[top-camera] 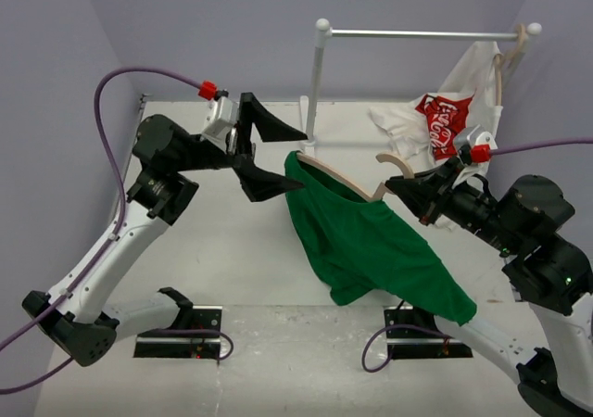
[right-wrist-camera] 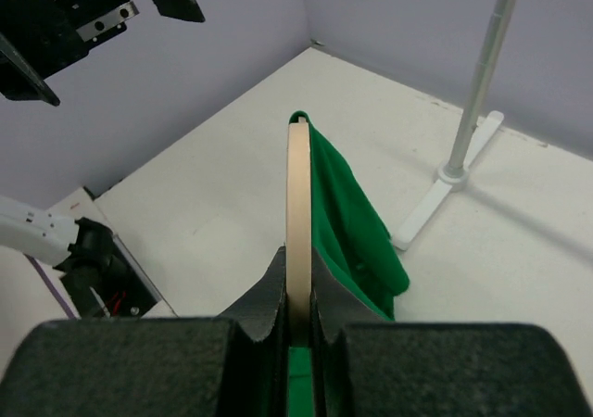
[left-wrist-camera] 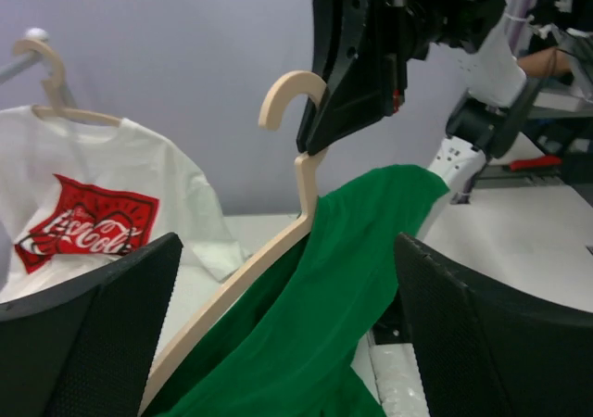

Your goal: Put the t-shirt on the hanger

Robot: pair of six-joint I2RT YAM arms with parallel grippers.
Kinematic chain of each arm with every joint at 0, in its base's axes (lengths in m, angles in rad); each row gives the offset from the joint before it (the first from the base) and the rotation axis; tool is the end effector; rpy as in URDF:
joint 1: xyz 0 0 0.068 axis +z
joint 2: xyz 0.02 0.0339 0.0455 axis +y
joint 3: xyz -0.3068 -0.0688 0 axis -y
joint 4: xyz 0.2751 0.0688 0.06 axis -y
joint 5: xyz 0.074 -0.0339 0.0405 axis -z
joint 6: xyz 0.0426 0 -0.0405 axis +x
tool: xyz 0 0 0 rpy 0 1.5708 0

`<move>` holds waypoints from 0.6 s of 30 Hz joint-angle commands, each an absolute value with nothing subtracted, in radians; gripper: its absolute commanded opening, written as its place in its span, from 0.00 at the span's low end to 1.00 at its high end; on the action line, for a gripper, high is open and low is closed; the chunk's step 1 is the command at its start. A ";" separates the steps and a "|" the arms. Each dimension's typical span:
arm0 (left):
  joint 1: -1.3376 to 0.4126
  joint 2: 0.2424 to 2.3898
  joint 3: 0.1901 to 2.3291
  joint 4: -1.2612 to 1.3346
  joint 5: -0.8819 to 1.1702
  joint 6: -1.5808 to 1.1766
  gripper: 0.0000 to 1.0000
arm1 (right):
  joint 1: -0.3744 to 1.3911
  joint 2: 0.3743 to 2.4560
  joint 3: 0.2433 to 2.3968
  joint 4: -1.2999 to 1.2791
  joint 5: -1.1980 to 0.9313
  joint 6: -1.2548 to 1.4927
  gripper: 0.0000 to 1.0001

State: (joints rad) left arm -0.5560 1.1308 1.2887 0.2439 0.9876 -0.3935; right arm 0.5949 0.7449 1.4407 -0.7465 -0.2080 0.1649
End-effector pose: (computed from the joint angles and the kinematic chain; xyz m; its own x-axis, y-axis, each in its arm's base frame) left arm 0.1862 -0.1575 0.5317 -0.0548 -0.2145 -0.9752 0.9984 -0.0216 -0.0514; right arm 0.0635 0.0536 0.5380 -0.1595 0.0860 -0.9834 -0.7025 0.6900 0.1743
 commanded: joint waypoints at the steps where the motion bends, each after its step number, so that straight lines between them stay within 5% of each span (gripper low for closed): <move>1: -0.628 1.252 1.380 0.174 1.095 -0.310 0.87 | 0.597 0.755 1.421 -0.594 -0.376 0.152 0.00; 18: -0.848 1.451 1.419 0.391 1.118 -0.503 0.28 | 0.597 0.765 1.364 -0.474 -0.523 0.196 0.00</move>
State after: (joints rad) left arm -0.8315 1.4551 1.4336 0.2864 1.0981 -0.4419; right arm 0.5945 0.7650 1.3499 -0.5821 -0.4799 0.1761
